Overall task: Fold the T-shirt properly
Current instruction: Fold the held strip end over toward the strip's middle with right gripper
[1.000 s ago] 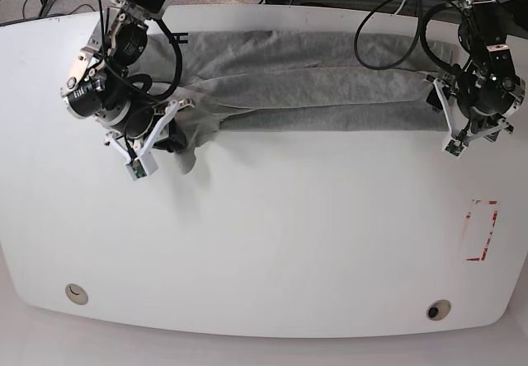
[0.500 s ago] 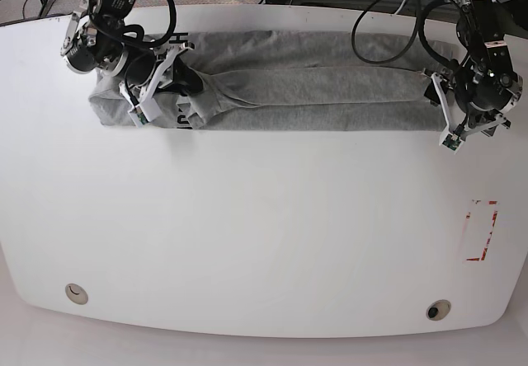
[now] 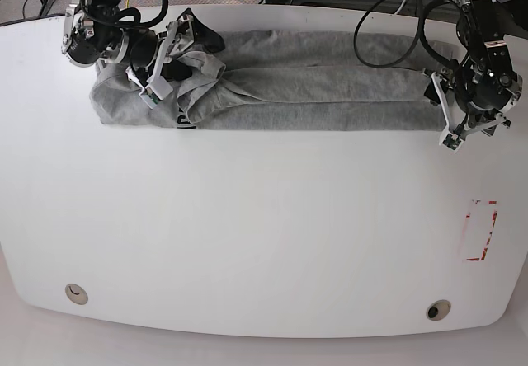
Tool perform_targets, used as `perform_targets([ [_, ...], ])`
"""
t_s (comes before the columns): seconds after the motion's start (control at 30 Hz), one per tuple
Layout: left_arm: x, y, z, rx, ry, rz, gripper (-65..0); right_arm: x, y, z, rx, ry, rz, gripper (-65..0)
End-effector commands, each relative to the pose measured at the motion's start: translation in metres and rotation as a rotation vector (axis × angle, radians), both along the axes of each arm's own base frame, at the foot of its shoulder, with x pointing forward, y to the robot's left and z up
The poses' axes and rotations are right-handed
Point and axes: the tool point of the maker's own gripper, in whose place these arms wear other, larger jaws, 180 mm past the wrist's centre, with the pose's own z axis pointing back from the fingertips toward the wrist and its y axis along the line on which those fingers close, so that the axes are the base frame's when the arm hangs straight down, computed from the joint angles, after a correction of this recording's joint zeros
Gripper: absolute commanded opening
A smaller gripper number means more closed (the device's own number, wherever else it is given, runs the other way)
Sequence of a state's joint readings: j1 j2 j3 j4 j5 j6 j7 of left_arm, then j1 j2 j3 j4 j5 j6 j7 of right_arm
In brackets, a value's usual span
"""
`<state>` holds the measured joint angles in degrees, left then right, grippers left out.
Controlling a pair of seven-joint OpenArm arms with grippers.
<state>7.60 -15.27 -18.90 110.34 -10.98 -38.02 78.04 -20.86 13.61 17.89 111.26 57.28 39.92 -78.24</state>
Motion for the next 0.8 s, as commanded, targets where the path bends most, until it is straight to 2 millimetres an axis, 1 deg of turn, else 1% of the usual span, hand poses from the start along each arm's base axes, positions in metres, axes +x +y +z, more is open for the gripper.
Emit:
perform_targets([
  [0.0, 0.007, 0.003, 0.01, 0.016, -0.031, -0.005, -24.7, 0.012, -0.013, 0.012, -0.005, -0.056, -0.045, -11.3],
  [0.13, 0.007, 0.003, 0.01, 0.016, -0.031, -0.003, -24.7, 0.031, -0.028, 0.018, -0.027, -0.104, -0.127, -13.5],
  [0.27, 0.006, 0.003, 0.009, 0.016, -0.028, -0.003, -24.7, 0.042, -0.041, 0.015, -0.086, -0.121, -0.182, -14.0],
  [0.33, 0.005, 0.003, 0.008, 0.016, -0.026, -0.005, -24.7, 0.047, -0.042, 0.013, -0.104, -0.123, -0.19, -14.0],
  [0.43, 0.005, 0.003, 0.008, 0.016, -0.026, -0.005, -24.7, 0.049, -0.039, 0.005, -0.097, -0.099, -0.207, -14.0],
  [0.5, 0.005, 0.003, 0.008, 0.016, -0.026, -0.005, -24.7, 0.048, -0.035, 0.001, -0.076, -0.084, -0.213, -14.0],
  [0.53, 0.005, 0.003, 0.008, 0.016, -0.026, -0.005, -24.7, 0.047, -0.029, -0.001, -0.063, -0.076, -0.207, -14.0],
  [0.77, 0.006, 0.003, 0.009, 0.016, -0.03, -0.005, -24.7, 0.036, 0.023, -0.006, 0.003, -0.045, -0.07, -14.0],
])
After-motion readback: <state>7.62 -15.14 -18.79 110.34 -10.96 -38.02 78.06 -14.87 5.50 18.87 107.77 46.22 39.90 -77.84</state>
